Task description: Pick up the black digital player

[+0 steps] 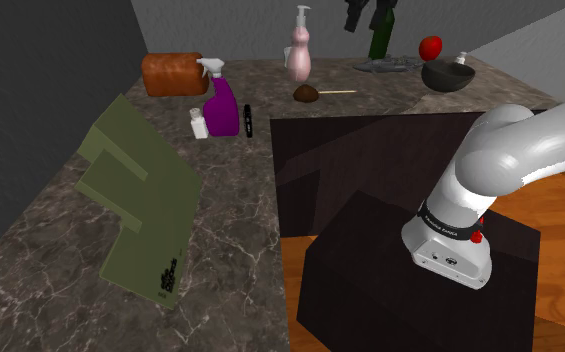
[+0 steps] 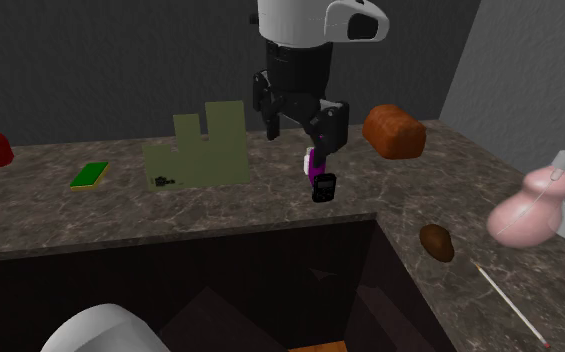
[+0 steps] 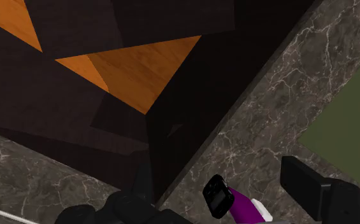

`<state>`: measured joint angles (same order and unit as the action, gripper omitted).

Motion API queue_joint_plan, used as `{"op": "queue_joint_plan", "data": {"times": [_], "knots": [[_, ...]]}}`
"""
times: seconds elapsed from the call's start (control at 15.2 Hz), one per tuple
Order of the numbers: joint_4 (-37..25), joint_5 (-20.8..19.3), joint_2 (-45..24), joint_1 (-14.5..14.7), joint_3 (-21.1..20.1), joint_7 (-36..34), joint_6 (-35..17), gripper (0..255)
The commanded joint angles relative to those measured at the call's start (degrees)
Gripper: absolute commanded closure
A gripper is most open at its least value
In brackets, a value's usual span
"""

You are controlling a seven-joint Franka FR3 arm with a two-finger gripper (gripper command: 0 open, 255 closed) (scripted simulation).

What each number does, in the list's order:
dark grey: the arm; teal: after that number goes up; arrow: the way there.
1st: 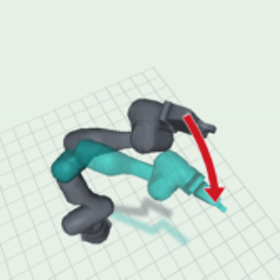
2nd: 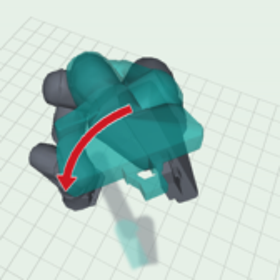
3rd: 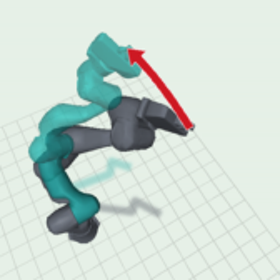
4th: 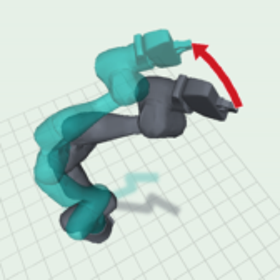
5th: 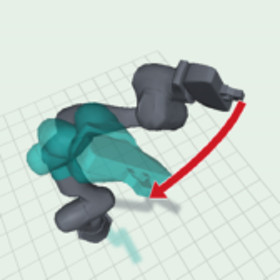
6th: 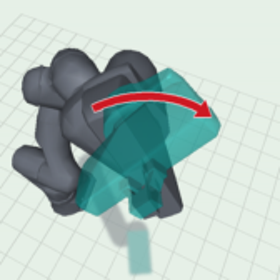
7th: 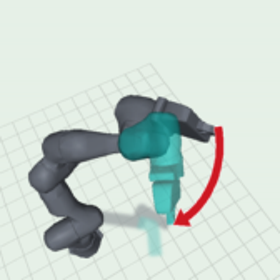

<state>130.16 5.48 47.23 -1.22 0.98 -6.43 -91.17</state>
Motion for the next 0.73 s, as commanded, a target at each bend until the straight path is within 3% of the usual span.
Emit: {"op": "queue_joint_plan", "data": {"times": [0.0,0.66], "knots": [[0.00,0.00,0.00,0.00,0.00,0.00,0.00,0],[1.41,0.64,-15.13,-1.11,-8.48,-10.95,-16.22,0]]}}
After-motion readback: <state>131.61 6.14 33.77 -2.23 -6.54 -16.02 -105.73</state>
